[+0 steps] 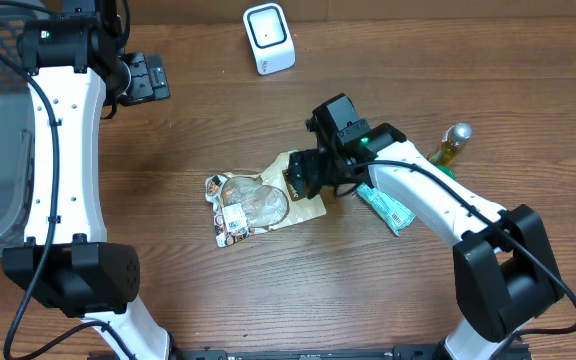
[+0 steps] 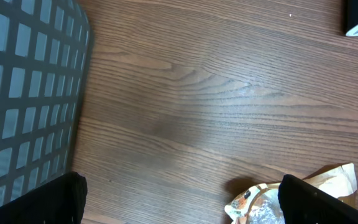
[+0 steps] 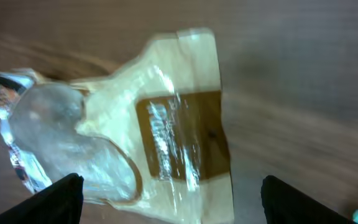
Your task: Scan the item barcode
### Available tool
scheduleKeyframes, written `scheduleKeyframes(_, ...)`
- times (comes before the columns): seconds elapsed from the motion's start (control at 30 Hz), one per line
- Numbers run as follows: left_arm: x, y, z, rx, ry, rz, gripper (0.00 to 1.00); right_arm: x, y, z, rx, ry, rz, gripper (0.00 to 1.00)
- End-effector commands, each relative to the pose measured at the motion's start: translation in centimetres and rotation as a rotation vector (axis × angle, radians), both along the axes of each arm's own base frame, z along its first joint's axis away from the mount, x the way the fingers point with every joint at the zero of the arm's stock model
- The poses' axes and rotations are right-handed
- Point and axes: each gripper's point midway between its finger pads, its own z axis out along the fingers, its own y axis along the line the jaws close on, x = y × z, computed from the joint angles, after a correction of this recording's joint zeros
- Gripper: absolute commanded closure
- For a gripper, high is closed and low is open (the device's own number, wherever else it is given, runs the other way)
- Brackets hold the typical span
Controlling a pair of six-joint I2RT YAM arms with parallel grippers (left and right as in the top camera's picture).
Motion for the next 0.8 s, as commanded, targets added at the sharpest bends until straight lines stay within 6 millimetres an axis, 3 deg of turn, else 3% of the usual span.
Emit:
scheduleKeyframes(0.0,0.0,-0.4,1.0,-0.001,-0.03,0.0,0.0,1.9,0.7,1.4,0.013,-0.086,0.006,0.1)
scheduleKeyframes(0.2,0.0,-0.4,1.0,-0.001,-0.03,0.0,0.0,1.4,3.2,-1.4,0.005,-0.068,0.058,0.1)
scheduleKeyframes(0.27,0.0,-0.4,1.0,-0.001,-0.03,0.001,0.01,0.8,4.0,-3.0,-0.016,-0.05,0.08,0.1)
scheduleKeyframes(0.33,0.0,-0.4,1.0,-0.001,-0.03,0.0,0.0,0.2,4.6,-6.0,-0.09,-0.041,0.1,0.08)
scheduleKeyframes(0.43,0.0,-0.4,1.0,-0.001,-0.03,0.0,0.0,-0.7,5.3,-7.9,-0.112,-0.015,0.124,0.07)
scheduleKeyframes(0.6,0.0,-0.4,1.0,-0.001,-0.03,0.0,0.01,-1.1,5.3,-8.4,-0.118,0.0,0.12,0.0)
scheduleKeyframes(0.77,0.0,-0.4,1.0,-0.001,-0.03,0.0,0.0,-0.5,5.1,-8.1,-0.132,-0.02,0.109,0.0)
